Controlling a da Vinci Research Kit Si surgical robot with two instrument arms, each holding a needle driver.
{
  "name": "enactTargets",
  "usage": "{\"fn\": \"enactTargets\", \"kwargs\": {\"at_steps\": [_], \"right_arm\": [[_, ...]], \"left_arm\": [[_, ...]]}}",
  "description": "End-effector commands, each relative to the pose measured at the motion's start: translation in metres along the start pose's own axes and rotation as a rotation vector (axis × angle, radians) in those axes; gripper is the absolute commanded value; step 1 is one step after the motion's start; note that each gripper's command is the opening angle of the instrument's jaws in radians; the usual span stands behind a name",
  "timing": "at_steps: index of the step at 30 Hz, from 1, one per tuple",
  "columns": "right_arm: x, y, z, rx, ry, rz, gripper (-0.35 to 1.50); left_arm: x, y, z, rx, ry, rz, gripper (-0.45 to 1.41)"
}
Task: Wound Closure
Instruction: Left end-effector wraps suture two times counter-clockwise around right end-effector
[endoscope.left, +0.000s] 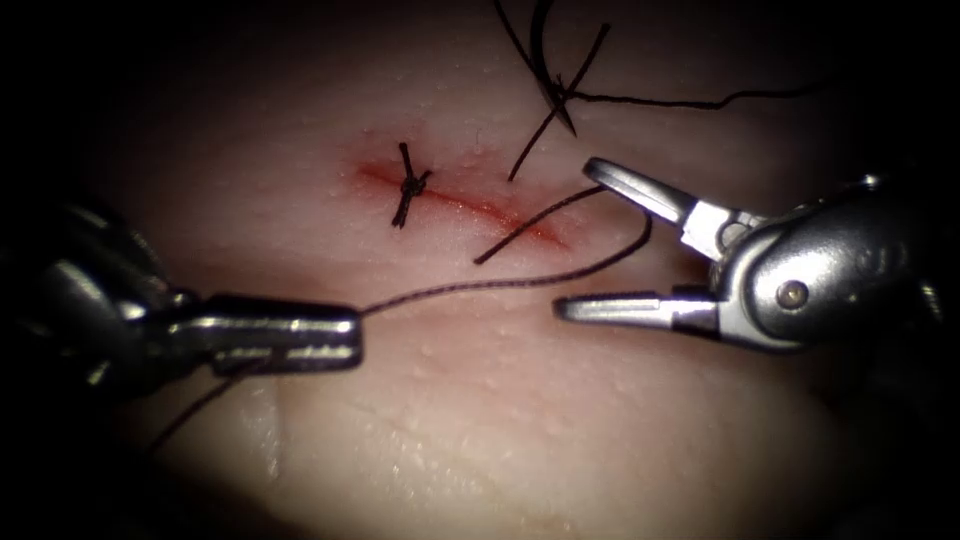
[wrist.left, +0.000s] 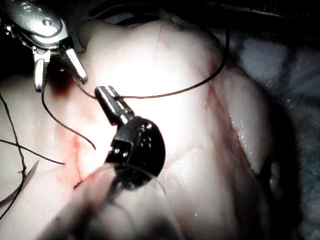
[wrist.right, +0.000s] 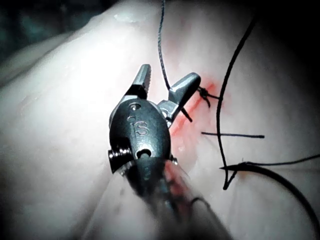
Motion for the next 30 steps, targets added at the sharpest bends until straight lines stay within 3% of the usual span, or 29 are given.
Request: {"fn": "enactTargets", "kwargs": {"at_steps": [1,7,10,15,16,17,19,20,21,22,23,30], "right_arm": [[0.0004,-0.0011,0.0000,-0.004,-0.011,0.010,1.48],[0.0013,-0.0004,-0.0019,0.012,-0.025,0.043,1.48],[0.0017,0.0016,-0.0038,0.030,-0.042,0.065,1.48],[0.0029,0.0038,-0.0045,0.048,-0.027,0.048,1.40],[0.0032,0.0042,-0.0044,0.059,-0.013,0.047,1.33],[0.0040,0.0049,-0.0039,0.071,-0.006,0.028,1.10],[0.0046,0.0054,-0.0032,0.097,-0.008,0.005,0.83],[0.0048,0.0056,-0.0025,0.118,-0.018,-0.005,0.61],[0.0048,0.0058,-0.0011,0.142,-0.041,-0.012,0.17],[0.0047,0.0058,-0.0005,0.148,-0.049,-0.013,0.02],[0.0044,0.0060,0.0005,0.159,-0.052,-0.015,-0.35],[0.0015,0.0071,0.0056,0.210,-0.081,-0.034,-0.35]], "left_arm": [[-0.0004,0.0005,0.0005,0.012,-0.009,-0.013,-0.45],[-0.0013,0.0000,-0.0013,0.069,-0.044,-0.034,-0.45],[-0.0014,0.0007,-0.0036,0.092,-0.055,-0.036,-0.45],[-0.0012,0.0014,-0.0051,0.089,-0.069,-0.035,-0.45],[-0.0012,0.0014,-0.0052,0.089,-0.072,-0.035,-0.45],[-0.0012,0.0016,-0.0051,0.091,-0.079,-0.035,-0.45],[-0.0012,0.0017,-0.0049,0.093,-0.085,-0.034,-0.45],[-0.0011,0.0017,-0.0047,0.094,-0.087,-0.034,-0.45],[-0.0011,0.0018,-0.0044,0.096,-0.092,-0.033,-0.45],[-0.0011,0.0019,-0.0042,0.100,-0.093,-0.039,-0.45],[-0.0011,0.0019,-0.0039,0.097,-0.101,-0.032,-0.45],[-0.0008,0.0019,-0.0033,0.057,-0.095,0.004,-0.45]]}}
